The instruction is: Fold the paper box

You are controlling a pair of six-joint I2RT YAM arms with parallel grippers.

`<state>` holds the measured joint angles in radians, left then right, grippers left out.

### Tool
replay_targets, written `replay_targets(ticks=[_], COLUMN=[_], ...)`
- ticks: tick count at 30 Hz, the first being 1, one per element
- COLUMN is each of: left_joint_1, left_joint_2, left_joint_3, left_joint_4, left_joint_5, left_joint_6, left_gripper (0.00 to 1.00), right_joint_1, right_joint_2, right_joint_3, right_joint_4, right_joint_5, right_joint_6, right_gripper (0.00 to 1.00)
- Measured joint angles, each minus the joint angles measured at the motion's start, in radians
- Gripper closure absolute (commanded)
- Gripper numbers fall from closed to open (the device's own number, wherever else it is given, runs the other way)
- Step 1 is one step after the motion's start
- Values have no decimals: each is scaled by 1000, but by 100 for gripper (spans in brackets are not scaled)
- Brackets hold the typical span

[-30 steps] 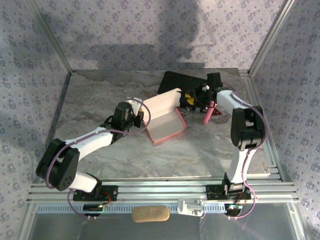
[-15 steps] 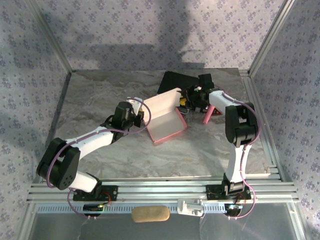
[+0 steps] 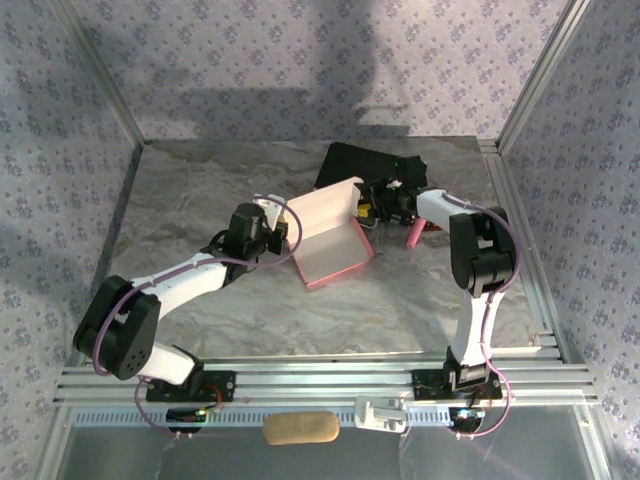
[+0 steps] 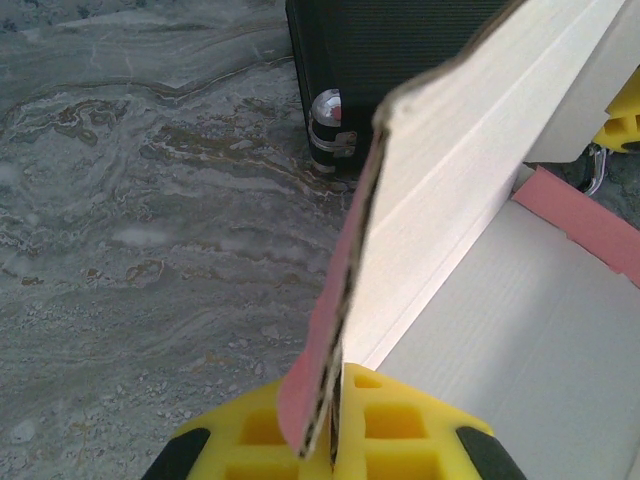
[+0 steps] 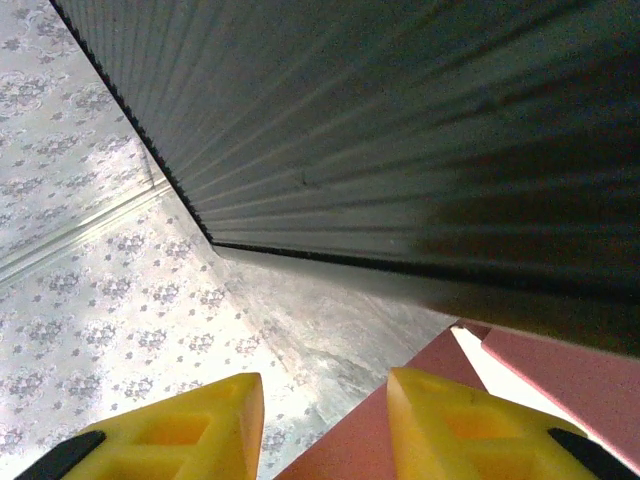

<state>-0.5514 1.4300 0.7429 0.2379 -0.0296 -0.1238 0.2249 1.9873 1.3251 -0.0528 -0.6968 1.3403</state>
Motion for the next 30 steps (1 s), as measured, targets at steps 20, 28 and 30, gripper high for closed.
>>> replay_targets(ticks=[20, 28, 30], left_joint_1=[2, 2, 2], left_joint_2=[0, 0, 0], left_joint_3=[1, 1, 1], left_joint_4=[0, 0, 0], left_joint_5=[-1, -1, -1], left_joint_6=[0, 1, 6], left_gripper=[98, 98, 98], right_joint_1=[12, 14, 14], right_joint_2=[-2, -2, -2], right_joint_3=[-18, -27, -31], right_joint_4=[65, 88, 95], right_joint_5=[-1, -3, -4], right_joint_6=[83, 90, 93], right_gripper=[53, 49, 48])
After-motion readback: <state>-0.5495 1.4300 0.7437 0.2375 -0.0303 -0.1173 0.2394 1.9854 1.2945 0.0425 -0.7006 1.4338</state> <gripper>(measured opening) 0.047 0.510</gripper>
